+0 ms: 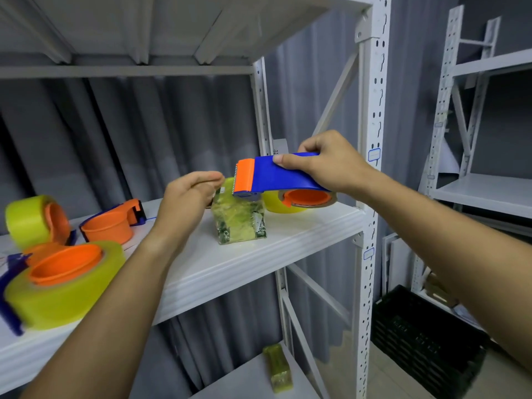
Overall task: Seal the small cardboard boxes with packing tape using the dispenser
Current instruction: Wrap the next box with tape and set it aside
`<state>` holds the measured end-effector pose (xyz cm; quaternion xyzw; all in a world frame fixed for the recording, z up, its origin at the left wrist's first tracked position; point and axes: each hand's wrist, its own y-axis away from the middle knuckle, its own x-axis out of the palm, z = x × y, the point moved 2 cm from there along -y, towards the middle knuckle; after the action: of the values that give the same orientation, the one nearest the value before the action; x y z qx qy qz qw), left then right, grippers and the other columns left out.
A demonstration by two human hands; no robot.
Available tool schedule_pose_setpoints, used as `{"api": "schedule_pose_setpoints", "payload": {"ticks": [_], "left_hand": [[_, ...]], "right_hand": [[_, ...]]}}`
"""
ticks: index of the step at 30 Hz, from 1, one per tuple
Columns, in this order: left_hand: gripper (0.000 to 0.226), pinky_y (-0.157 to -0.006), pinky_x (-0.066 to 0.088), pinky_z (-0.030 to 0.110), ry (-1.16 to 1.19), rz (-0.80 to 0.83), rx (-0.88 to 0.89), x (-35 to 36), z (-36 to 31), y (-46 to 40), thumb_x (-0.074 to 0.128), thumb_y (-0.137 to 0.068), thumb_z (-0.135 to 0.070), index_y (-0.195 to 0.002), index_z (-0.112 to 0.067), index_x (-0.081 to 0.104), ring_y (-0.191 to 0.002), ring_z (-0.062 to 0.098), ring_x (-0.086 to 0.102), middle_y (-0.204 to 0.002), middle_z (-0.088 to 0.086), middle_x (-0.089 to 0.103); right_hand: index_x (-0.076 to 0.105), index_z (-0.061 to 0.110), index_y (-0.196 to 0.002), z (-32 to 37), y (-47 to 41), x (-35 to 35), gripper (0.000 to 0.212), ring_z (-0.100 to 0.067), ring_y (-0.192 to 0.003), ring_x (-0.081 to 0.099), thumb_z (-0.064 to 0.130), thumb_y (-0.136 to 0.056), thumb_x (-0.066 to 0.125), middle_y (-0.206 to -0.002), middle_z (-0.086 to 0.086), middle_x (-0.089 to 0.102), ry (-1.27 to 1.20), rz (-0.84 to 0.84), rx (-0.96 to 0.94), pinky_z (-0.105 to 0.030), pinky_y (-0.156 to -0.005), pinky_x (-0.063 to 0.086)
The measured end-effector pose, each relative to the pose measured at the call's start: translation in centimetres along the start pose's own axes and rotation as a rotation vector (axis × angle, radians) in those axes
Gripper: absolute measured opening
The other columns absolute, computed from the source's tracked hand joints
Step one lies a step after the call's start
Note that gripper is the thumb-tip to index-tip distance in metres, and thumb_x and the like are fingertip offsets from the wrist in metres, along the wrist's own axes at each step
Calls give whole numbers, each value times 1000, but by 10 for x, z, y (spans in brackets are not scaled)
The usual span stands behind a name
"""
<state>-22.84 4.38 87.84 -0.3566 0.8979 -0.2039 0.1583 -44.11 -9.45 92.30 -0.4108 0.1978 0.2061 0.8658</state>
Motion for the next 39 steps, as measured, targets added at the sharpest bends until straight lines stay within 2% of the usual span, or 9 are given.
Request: {"api": "schedule_pose_setpoints", "payload": {"ticks": [3, 7, 12, 16, 20, 23, 32, 36, 39], "left_hand": [[31, -82, 59, 25, 168, 113, -114, 2, -9, 3, 44, -100, -3, -115, -11, 70, -99, 17, 74, -107, 3, 77], [36, -76, 59, 26, 146, 254, -167, 3, -14, 9, 40, -103, -9, -115, -14, 73, -101, 19, 73, -107, 6, 77], [25, -71, 54, 24, 122, 256, -230, -2, -14, 11, 53, -102, -22, -105, -16, 77, -94, 15, 74, -104, 3, 78], [18, -63, 51, 19, 133, 210, -263, -4, -14, 12, 64, -95, -17, -106, -15, 79, -81, 4, 72, -103, 1, 78], [18, -60, 52, 19, 170, 183, -348, -2, -14, 13, 63, -93, -11, -104, -11, 78, -80, 6, 73, -102, 2, 78], [15, -58, 52, 20, 172, 168, -380, -1, -15, 14, 67, -93, -18, -101, -12, 78, -78, 6, 73, -97, 2, 79], [18, -63, 49, 23, 72, 150, -296, 8, -14, 15, 58, -100, -29, -98, -20, 73, -75, 4, 72, -89, -4, 79], [23, -65, 46, 25, 44, 131, -270, 10, -13, 15, 54, -102, -29, -94, -19, 73, -64, -1, 65, -84, -7, 78], [22, -65, 45, 28, -37, 77, -208, 9, -11, 12, 52, -102, -24, -100, -14, 71, -58, -1, 63, -87, -1, 78]], "right_hand": [[61, 11, -58, 4, -2, 2, 51, -3, -44, 49, 53, -83, 76, -46, 8, 51, -79, 2, 0, -11, -44, 35], [62, 10, -58, 10, -3, 6, 50, -5, -44, 49, 51, -84, 76, -46, 7, 51, -142, 22, -17, -12, -45, 36], [60, 20, -53, 14, 0, 7, 45, -1, -43, 53, 47, -86, 76, -45, 11, 54, -188, 52, -42, -10, -45, 37], [62, 17, -55, 16, 0, 7, 45, -2, -45, 53, 47, -85, 76, -47, 10, 54, -208, 52, -55, -12, -46, 39], [64, 6, -62, 18, -1, 9, 49, -4, -48, 54, 47, -85, 76, -49, 7, 56, -197, 69, -73, -13, -48, 40], [64, 6, -63, 19, 0, 9, 48, -4, -49, 57, 47, -85, 76, -50, 7, 58, -191, 90, -82, -14, -48, 41], [67, 3, -70, 20, 0, 8, 48, -6, -56, 65, 48, -86, 75, -59, 1, 66, -160, 101, -75, -16, -52, 47], [65, 17, -61, 20, 1, 8, 40, -2, -54, 64, 46, -88, 74, -56, 9, 65, -177, 119, -65, -12, -50, 44], [64, 20, -59, 19, 1, 8, 39, -1, -53, 63, 45, -87, 74, -54, 10, 64, -190, 124, -65, -12, -49, 44]]}}
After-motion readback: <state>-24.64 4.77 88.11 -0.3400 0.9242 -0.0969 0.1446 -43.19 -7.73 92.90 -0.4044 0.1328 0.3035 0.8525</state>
